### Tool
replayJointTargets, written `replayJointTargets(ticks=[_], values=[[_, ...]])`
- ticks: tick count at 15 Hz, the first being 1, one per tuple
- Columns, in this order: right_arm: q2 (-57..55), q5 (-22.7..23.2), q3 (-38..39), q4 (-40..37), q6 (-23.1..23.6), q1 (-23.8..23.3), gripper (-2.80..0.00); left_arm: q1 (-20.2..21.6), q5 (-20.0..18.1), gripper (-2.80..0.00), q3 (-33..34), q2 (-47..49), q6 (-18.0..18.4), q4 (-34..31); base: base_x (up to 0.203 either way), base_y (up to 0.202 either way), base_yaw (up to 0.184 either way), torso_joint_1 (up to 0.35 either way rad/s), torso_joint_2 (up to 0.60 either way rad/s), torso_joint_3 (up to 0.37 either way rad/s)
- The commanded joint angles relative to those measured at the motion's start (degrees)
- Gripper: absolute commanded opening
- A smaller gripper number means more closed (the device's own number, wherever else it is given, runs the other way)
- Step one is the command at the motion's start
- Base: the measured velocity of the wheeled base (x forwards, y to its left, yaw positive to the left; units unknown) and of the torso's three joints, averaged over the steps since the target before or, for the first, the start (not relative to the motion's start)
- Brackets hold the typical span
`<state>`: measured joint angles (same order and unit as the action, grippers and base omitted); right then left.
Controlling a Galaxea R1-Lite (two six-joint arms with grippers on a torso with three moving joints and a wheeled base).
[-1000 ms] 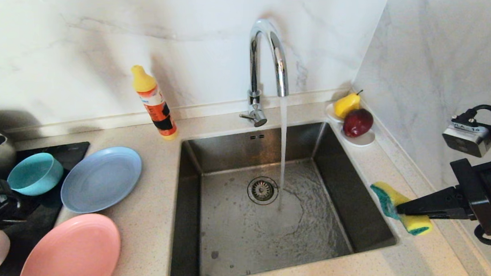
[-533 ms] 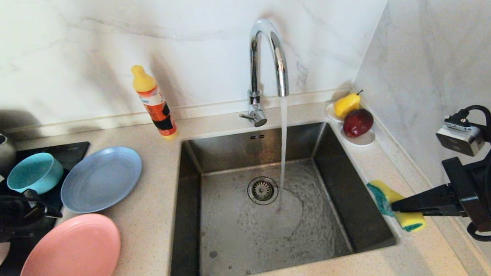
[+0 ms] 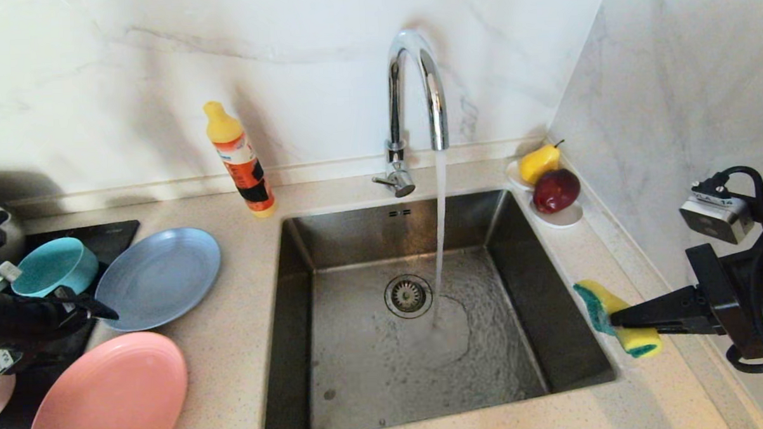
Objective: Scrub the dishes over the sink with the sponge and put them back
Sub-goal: Wash the plate
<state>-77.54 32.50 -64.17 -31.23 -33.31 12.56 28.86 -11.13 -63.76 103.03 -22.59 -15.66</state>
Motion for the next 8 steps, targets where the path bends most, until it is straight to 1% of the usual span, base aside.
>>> replayJointTargets(ticks=[1, 4, 8], values=[[-0.33, 0.20, 0.01, -0.23, 0.57, -0.33, -2.80, -2.08, 0.21, 0.00, -0.50, 1.08, -1.69, 0.83, 0.000, 0.000, 0.000, 0.000, 0.00, 0.000], [-0.12, 0.80, -0.08, -0.23, 1.05, -1.66, -2.80, -4.46, 0.59, 0.00, -3.18, 1.53, -4.03, 0.89, 0.000, 0.000, 0.000, 0.000, 0.00, 0.000], [0.10, 1.10, 0.01, -0.23, 1.14, -2.99, -2.80, -4.78, 2.98, 0.00, -6.50, 4.39, -4.83, 0.89, 0.000, 0.000, 0.000, 0.000, 0.00, 0.000]])
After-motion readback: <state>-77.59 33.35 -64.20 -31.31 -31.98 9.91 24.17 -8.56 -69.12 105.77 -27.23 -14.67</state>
